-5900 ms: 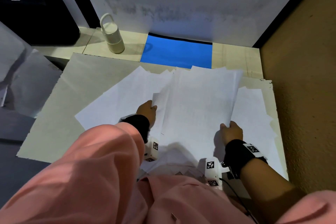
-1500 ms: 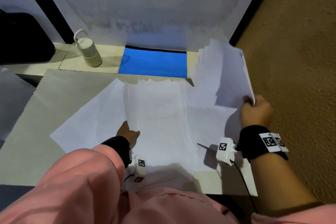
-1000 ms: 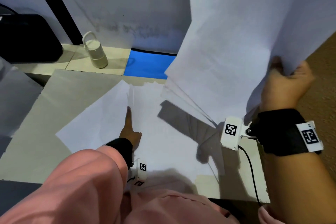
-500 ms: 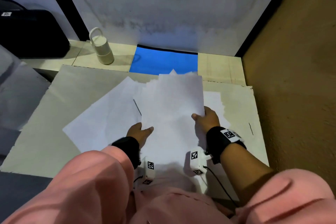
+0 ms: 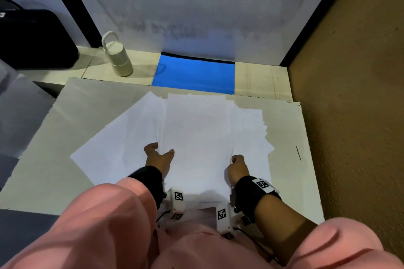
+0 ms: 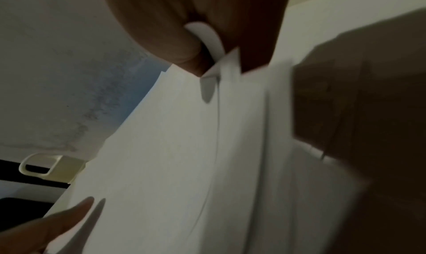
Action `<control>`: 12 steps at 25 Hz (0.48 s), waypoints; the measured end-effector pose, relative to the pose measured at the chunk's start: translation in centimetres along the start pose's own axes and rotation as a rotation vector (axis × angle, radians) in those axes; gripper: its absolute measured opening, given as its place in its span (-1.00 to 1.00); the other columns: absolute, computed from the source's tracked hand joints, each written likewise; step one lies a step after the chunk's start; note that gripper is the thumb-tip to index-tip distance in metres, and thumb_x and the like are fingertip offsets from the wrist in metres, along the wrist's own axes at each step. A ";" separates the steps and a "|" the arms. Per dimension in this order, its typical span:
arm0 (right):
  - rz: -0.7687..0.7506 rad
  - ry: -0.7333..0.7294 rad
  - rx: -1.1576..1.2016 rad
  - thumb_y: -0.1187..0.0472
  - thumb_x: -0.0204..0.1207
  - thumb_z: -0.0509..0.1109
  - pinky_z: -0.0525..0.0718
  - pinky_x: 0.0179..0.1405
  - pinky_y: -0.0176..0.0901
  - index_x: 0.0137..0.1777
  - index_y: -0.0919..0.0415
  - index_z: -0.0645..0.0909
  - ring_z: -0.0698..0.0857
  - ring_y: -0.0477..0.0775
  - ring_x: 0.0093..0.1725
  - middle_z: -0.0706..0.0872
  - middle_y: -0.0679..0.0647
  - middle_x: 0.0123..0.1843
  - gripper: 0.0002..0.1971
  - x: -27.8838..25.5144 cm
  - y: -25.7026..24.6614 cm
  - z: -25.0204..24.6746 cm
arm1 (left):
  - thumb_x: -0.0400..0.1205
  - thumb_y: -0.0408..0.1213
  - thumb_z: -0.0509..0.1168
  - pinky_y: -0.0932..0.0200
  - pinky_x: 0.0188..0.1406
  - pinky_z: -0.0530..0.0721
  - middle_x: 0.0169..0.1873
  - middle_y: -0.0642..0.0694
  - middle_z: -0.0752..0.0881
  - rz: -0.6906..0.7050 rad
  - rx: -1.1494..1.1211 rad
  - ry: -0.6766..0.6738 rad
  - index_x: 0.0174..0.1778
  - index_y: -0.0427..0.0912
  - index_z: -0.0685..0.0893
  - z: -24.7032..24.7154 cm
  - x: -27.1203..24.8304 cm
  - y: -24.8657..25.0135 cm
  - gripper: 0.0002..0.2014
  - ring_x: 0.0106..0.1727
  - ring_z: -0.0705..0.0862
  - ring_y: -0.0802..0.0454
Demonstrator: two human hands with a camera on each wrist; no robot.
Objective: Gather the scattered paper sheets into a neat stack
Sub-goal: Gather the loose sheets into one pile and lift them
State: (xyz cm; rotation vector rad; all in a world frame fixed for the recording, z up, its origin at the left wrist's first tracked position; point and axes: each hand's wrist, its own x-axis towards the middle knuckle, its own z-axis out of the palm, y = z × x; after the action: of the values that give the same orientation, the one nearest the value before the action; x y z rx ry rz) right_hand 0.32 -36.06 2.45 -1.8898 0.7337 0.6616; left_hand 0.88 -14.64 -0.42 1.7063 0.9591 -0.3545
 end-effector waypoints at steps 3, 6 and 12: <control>-0.057 -0.002 -0.064 0.47 0.46 0.09 0.53 -0.20 -0.14 -0.20 0.12 0.49 0.58 0.15 -0.15 0.59 0.20 -0.15 -0.74 1.2 -0.4 -0.9 | 0.53 -0.34 0.38 0.00 0.42 0.49 0.37 -0.21 0.55 0.072 0.181 -0.058 0.48 -0.26 0.33 -0.7 0.0 -0.4 -0.39 0.34 0.57 -0.22; -0.004 0.380 -0.149 0.26 0.46 0.31 0.52 0.22 0.05 0.18 0.18 0.54 0.53 0.30 0.26 0.51 0.26 0.30 -0.72 2.5 -0.7 -4.6 | 0.55 -0.47 0.33 0.07 0.30 0.48 0.36 -0.32 0.58 0.136 0.188 0.048 0.44 -0.32 0.42 -2.1 -0.3 0.1 -0.49 0.35 0.56 -0.29; 0.096 0.339 0.180 0.01 0.28 0.53 0.50 0.38 0.14 0.51 0.19 0.15 0.50 0.24 0.36 0.39 0.12 0.44 -0.13 3.4 0.3 -6.3 | 0.57 -0.51 0.27 0.12 0.17 0.45 0.35 -0.40 0.55 0.084 0.272 0.105 0.43 -0.41 0.36 -5.1 0.2 0.1 -0.52 0.35 0.54 -0.33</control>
State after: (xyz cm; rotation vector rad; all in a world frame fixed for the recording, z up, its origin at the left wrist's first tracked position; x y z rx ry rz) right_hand 3.20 -42.65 2.25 -1.8266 1.0691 0.3215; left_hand -0.07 -9.99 1.31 2.0230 0.9441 -0.3556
